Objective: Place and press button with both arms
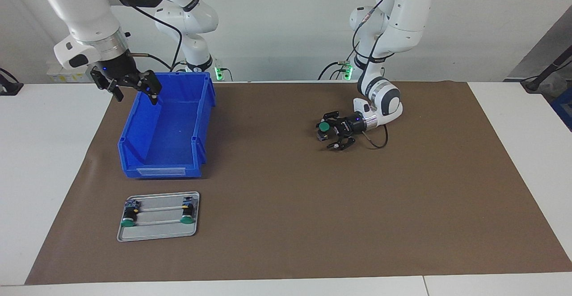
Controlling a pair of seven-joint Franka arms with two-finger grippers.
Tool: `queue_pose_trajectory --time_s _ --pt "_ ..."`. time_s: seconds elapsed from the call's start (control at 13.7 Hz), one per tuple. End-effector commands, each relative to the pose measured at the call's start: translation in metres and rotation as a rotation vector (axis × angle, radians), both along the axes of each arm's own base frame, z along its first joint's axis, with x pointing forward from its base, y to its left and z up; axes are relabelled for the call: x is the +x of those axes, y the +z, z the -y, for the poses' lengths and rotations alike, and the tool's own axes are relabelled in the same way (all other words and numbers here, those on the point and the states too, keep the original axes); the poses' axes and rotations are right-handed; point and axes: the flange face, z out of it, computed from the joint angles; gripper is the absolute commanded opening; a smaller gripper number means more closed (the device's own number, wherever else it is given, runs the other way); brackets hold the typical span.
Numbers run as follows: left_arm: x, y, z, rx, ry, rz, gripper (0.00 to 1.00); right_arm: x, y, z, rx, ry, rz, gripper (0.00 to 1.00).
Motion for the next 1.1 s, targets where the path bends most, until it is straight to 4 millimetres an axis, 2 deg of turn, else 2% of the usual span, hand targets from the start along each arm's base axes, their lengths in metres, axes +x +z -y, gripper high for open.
queue_pose_trajectory --time_s 0.0,0.58,1.02 --pt "-0.014 -0.004 0.001 0.039 -0.001 0.045 0.99 -0.007 0.001 0.003 0.005 0.015 0.004 1.0" --pt "-0.019 -0.01 -0.009 0.091 -0.036 0.041 0.99 -0.007 0.001 0.003 0.005 0.015 0.004 1.0" --pt "-0.023 0.0 -0.008 0.08 -0.056 0.06 0.99 -0.007 0.001 0.003 0.005 0.015 0.004 1.0"
